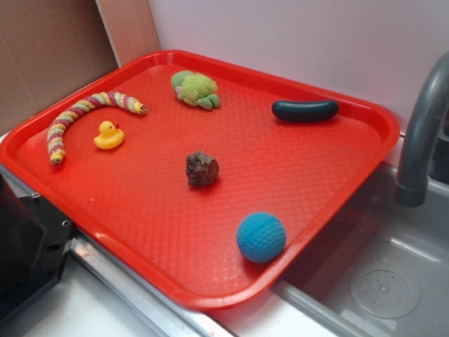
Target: Grab the rock.
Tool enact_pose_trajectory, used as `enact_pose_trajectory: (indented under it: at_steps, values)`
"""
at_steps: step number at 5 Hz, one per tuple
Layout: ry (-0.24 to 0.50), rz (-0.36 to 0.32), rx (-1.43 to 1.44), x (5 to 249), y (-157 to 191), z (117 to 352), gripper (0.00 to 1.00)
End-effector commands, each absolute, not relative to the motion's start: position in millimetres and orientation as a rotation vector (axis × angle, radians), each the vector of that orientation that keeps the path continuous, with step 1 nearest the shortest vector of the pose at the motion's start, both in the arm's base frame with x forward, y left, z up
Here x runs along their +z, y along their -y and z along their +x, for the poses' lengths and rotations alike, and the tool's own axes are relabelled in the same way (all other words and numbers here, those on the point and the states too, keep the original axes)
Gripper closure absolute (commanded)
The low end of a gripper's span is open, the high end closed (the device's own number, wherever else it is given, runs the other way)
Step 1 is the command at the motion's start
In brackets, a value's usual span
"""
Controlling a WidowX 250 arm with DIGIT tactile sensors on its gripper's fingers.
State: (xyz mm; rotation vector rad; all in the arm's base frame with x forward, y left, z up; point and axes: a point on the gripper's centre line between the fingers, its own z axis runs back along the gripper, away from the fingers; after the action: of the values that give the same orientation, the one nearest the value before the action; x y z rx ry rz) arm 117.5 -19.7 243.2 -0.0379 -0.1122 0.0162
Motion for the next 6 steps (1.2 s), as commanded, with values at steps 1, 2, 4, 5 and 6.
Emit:
enact_pose_trajectory:
  at_steps: [1, 2, 4, 5, 6]
  values:
    - [0.112, -0.038, 0.016, 243.2, 19.7, 117.5, 0.0]
    - [0.153, -0.031, 0.135, 259.8, 11.4, 167.5, 0.0]
    - [-0.023, 0.002, 0.229, 222.1, -6.3, 267.3, 0.0]
    - [-0.023, 0.002, 0.229, 222.1, -6.3, 267.3, 0.0]
    - [-0.023, 0.002, 0.229, 222.1, -6.3, 267.3, 0.0]
